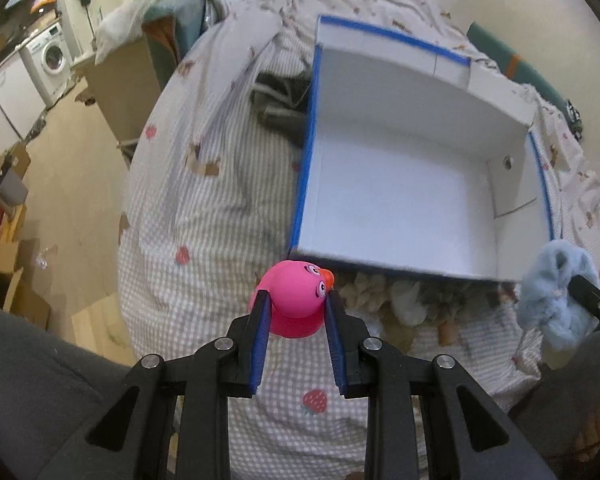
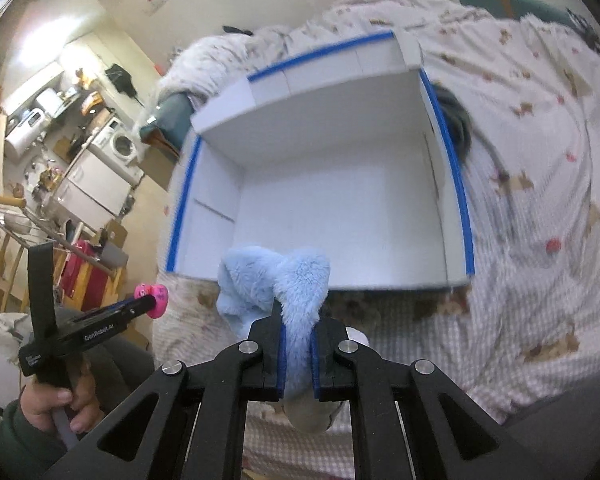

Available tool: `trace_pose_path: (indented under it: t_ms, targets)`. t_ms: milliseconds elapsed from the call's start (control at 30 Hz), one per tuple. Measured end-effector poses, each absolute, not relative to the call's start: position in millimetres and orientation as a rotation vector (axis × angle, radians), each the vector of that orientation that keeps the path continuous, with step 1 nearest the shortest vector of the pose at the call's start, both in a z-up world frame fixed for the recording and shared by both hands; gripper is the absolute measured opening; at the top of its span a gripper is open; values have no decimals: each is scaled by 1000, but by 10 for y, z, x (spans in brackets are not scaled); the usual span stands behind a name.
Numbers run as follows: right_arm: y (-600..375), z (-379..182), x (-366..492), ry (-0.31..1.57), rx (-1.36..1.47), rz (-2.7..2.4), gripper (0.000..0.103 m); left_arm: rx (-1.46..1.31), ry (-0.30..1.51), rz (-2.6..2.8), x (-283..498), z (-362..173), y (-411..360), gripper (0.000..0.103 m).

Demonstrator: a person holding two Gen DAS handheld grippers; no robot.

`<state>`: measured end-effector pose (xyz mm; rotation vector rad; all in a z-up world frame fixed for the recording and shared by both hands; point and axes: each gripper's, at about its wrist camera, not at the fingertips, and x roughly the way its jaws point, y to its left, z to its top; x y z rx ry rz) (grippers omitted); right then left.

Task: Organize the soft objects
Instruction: 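Carry the duck and scrunchie into the box and open both grippers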

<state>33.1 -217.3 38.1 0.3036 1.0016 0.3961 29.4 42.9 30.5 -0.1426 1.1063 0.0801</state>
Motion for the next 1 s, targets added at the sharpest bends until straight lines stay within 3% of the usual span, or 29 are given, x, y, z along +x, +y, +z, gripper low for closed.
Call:
trace_pose_path:
  t_ms: [500,1000]
  targets:
    - [-2289,381,977,935,350,366,11,-55,1058,28,1169,566,-182,24]
    - [-2347,-130,1267,983,412,313,11,20,1080,21,1499,156,-521,24]
